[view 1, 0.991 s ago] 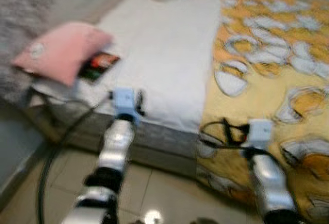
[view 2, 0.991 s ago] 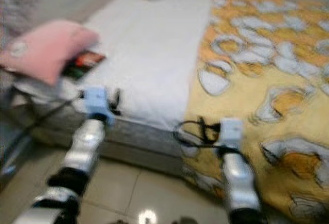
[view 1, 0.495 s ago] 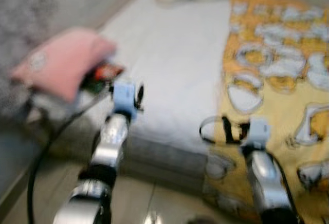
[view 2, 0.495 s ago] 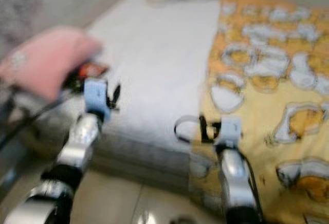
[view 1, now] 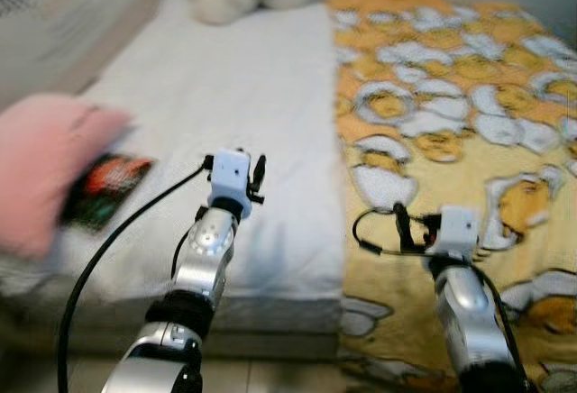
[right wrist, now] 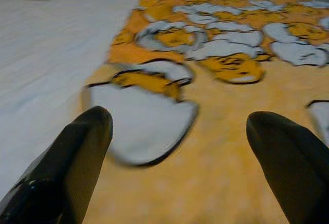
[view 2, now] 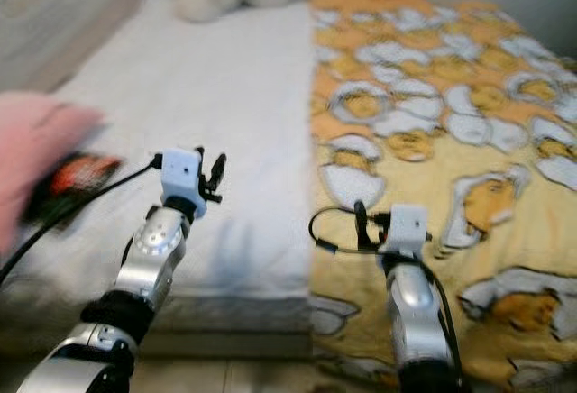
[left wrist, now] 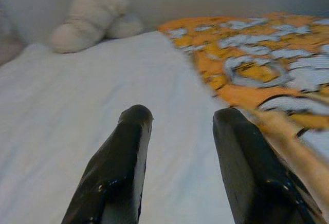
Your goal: Clean up the room
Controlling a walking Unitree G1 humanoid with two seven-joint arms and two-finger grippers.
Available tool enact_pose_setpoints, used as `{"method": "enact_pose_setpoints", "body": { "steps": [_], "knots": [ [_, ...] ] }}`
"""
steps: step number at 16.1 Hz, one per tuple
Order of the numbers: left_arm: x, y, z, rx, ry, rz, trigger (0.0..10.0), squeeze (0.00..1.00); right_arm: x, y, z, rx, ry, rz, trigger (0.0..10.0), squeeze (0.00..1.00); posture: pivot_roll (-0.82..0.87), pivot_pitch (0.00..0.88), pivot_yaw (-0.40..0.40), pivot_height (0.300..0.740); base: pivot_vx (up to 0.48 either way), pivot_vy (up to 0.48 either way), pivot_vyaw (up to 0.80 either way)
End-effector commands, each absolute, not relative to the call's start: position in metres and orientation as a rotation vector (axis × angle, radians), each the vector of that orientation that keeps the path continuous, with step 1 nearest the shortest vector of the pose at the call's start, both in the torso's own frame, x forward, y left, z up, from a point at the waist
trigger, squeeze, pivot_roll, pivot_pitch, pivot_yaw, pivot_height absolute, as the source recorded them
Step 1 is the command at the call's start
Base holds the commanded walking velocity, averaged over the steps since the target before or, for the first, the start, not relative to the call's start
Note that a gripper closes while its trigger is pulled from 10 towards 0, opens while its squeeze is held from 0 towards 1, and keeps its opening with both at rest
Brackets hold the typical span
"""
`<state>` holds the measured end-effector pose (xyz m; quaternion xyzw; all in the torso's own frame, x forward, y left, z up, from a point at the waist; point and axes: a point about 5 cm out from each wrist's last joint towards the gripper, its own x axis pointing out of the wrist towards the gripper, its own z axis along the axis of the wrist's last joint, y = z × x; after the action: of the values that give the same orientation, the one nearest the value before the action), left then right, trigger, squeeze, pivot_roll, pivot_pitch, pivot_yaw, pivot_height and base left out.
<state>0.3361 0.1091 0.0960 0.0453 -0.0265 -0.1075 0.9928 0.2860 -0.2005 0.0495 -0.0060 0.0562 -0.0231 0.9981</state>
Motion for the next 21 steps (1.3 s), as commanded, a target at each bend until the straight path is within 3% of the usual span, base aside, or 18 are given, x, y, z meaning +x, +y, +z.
{"method": "enact_pose_setpoints", "body": {
  "steps": [1, 5, 9, 13, 16, 21],
  "knots": [
    [0.334, 0.102, 0.096, 0.085, -0.052, -0.223, 10.0, 0.0, 0.293, -0.21, 0.051, -0.004, 0.141, -0.069, 10.0, 0.0, -0.01, 0.0, 0.018, 0.74, 0.439, 0.0, 0.0],
    [0.322, 0.107, 0.108, 0.052, -0.097, -0.186, 10.0, 0.0, 0.322, -0.214, 0.062, -0.012, 0.173, -0.072, 10.0, 0.0, 0.11, 0.012, -0.009, 0.74, 0.331, 0.0, 0.0],
    [0.287, 0.111, 0.136, 0.097, -0.179, -0.259, 10.0, 0.0, 0.327, -0.217, 0.052, -0.022, 0.258, -0.112, 10.0, 0.0, 0.23, 0.198, -0.009, 0.74, 0.0, 0.0, 0.0],
    [0.257, 0.135, 0.141, 0.183, -0.131, -0.211, 10.0, 0.0, 0.31, -0.226, 0.027, 0.076, 0.35, -0.266, 10.0, 0.0, 0.28, 0.277, 0.005, 0.74, 0.0, 0.0, 0.0],
    [0.252, 0.141, 0.143, 0.222, -0.083, -0.203, 10.0, 0.0, 0.29, -0.201, -0.006, 0.264, 0.515, -0.193, 10.0, 0.0, 0.26, 0.272, 0.007, 0.74, 0.0, 0.0, 0.0],
    [0.256, 0.145, 0.143, 0.27, -0.058, -0.212, 10.0, 0.0, 0.253, -0.168, -0.041, 0.307, 0.656, -0.093, 10.0, 0.0, 0.24, 0.246, 0.002, 0.74, 0.0, 0.0, 0.0]
  ]
}}
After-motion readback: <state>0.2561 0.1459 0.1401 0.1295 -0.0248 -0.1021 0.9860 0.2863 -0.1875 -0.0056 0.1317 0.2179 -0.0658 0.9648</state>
